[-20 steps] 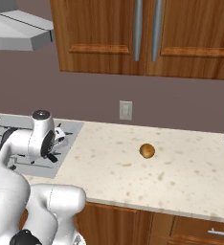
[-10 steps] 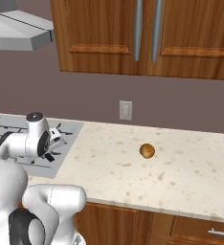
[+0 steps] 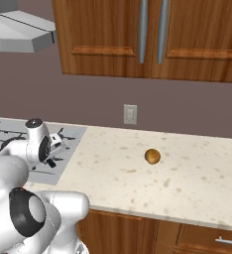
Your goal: Place both pans onto different burners. Then place the potato and the steak on different pans.
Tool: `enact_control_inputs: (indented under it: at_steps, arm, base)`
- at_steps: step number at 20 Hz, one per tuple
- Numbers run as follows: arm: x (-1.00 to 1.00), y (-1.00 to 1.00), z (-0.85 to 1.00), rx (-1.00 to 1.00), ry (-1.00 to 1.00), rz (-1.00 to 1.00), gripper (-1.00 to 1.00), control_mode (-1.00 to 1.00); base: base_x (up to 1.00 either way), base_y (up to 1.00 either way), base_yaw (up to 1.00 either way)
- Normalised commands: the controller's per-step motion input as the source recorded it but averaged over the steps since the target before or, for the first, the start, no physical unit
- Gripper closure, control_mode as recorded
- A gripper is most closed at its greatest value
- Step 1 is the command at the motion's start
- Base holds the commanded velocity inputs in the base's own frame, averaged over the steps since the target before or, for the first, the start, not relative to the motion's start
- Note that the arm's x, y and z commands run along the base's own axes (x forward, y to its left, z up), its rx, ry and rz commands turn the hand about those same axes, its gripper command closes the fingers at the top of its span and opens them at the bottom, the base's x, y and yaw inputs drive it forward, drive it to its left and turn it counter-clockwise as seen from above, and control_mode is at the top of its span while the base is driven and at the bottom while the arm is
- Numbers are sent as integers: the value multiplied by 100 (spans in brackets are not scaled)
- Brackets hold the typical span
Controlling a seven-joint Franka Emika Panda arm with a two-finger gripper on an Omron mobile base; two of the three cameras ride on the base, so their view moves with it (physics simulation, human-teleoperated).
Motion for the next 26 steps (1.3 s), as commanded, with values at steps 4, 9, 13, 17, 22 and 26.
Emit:
enact_control_inputs:
  at_steps: [4, 9, 13, 17, 22, 26]
  arm:
    - [34, 5, -7, -2, 2, -6, 100, -100]
    - [7, -4, -10, 0, 12, -3, 100, -100]
    - [-28, -6, -7, 4, 24, 0, 100, -100]
    - [-14, 0, -23, 1, 18, 0, 100, -100]
    - [0, 8, -32, 0, 8, 0, 100, -100]
    - [-1, 9, -24, 0, 6, 0, 100, -100]
  base:
    - [0, 0, 0]
    - [0, 0, 0]
    - [0, 0, 0]
    - [0, 0, 0]
    - [0, 0, 0]
    - [0, 0, 0]
